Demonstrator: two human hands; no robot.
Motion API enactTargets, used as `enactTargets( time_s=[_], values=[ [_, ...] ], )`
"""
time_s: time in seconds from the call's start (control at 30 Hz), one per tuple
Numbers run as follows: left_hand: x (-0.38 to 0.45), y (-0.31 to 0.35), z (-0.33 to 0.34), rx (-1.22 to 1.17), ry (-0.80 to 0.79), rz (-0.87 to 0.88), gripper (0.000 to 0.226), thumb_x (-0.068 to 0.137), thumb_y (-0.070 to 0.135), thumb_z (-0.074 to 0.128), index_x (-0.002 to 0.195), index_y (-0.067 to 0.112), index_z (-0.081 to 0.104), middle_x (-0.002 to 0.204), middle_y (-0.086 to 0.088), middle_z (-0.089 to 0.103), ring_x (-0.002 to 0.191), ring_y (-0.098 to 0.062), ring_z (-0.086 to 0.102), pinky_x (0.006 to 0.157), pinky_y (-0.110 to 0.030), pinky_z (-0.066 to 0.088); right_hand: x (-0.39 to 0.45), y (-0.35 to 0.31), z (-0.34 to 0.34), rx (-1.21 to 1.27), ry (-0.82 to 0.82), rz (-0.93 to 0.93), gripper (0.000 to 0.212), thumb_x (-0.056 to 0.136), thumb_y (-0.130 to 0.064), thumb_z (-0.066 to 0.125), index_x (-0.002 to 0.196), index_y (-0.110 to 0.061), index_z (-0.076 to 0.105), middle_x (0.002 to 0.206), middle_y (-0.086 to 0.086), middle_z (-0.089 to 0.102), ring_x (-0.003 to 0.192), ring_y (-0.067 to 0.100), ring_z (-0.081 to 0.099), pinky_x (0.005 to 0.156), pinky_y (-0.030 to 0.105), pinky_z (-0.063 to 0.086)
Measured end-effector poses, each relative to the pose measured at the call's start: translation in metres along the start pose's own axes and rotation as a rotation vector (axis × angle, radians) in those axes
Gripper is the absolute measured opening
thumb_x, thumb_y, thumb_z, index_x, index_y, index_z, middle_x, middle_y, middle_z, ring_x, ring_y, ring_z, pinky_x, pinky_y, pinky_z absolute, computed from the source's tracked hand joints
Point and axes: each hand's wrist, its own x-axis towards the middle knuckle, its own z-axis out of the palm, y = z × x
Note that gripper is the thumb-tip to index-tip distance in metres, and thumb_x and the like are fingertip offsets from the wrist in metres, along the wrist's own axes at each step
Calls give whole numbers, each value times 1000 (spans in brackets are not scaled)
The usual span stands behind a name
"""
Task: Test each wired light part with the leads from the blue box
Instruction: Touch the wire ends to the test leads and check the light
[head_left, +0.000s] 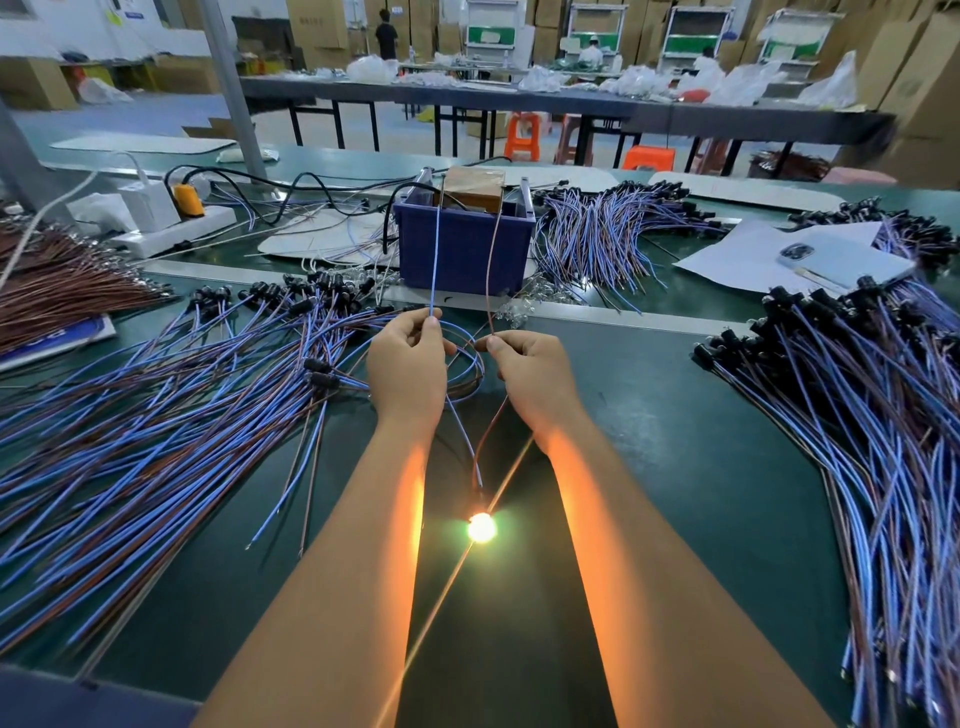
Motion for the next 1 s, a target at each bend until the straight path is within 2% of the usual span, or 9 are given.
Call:
enactTargets(
  time_s=[0.07, 0.2, 0.33, 0.47, 0.6, 0.7, 0.77, 0.87, 1.0],
  values=[
    [0, 0, 0, -4, 2, -3, 18, 99, 18, 50, 107, 16, 65, 66, 7, 64, 62, -6, 58, 74, -39, 55, 0, 1, 0, 2, 0, -6, 24, 98, -17, 52, 91, -16, 75, 56, -7, 52, 47, 0, 41, 53, 21, 34],
    [-1, 0, 0, 4, -11, 28, 17, 98, 18, 51, 105, 16, 66, 68, 8, 65, 65, -3, 59, 69, -25, 52, 1, 2, 2, 5, 8, -7, 22, 97, -17, 53, 90, -16, 74, 50, -19, 54, 50, -4, 46, 53, 19, 36],
    [-2, 4, 3, -20, -107, 52, 17, 95, 14, 57, 104, 10, 70, 86, 8, 67, 81, -3, 62, 74, -12, 48, 0, 0, 7, 35, -21, -36, 19, 95, -16, 57, 90, -16, 75, 74, -8, 69, 71, 3, 57, 71, 28, 48],
    [-3, 8, 6, -126, -210, 4, 16, 93, 7, 58, 99, 5, 72, 83, 3, 69, 77, 0, 63, 70, -9, 48, -3, -2, 8, -1, -100, -85, 19, 95, -16, 57, 85, -20, 73, 58, -10, 60, 58, 2, 44, 59, 28, 38],
    [-2, 12, 3, -257, -248, -80, 17, 92, 10, 60, 81, 15, 71, 67, 6, 66, 63, -1, 62, 63, -15, 50, -6, -5, 5, 130, -117, -20, 25, 97, -15, 55, 76, -14, 68, 49, -11, 44, 48, 4, 36, 50, 23, 32],
    [1, 14, -1, -519, -220, -201, 18, 96, 9, 55, 80, 12, 63, 52, 9, 49, 46, -3, 44, 44, -15, 39, -7, -9, 2, 307, -117, 28, 20, 97, -7, 52, 101, -12, 71, 65, 16, 57, 56, 14, 49, 55, 29, 45],
    [3, 16, -2, -666, -197, -247, 19, 97, 7, 52, 79, 11, 57, 54, 6, 46, 46, -5, 39, 42, -16, 35, -9, -10, 2, 253, -166, -50, 35, 90, 2, 60, 120, -17, 64, 73, 12, 59, 61, 12, 52, 60, 28, 49],
    [3, 16, -3, -692, -145, -252, 22, 98, 9, 52, 77, 12, 53, 57, 4, 50, 47, -7, 44, 45, -19, 42, -12, -12, 3, 275, -259, -144, 56, 80, 4, 72, 120, -34, 61, 74, -1, 61, 67, 11, 53, 68, 26, 51],
    [3, 15, -6, -672, -59, -287, 15, 95, 12, 61, 80, 14, 58, 64, 4, 63, 58, -5, 58, 55, -18, 51, -14, -15, -3, 489, -116, -65, 21, 96, -18, 58, 115, -21, 68, 78, 0, 65, 61, 11, 54, 66, 26, 48]
  ],
)
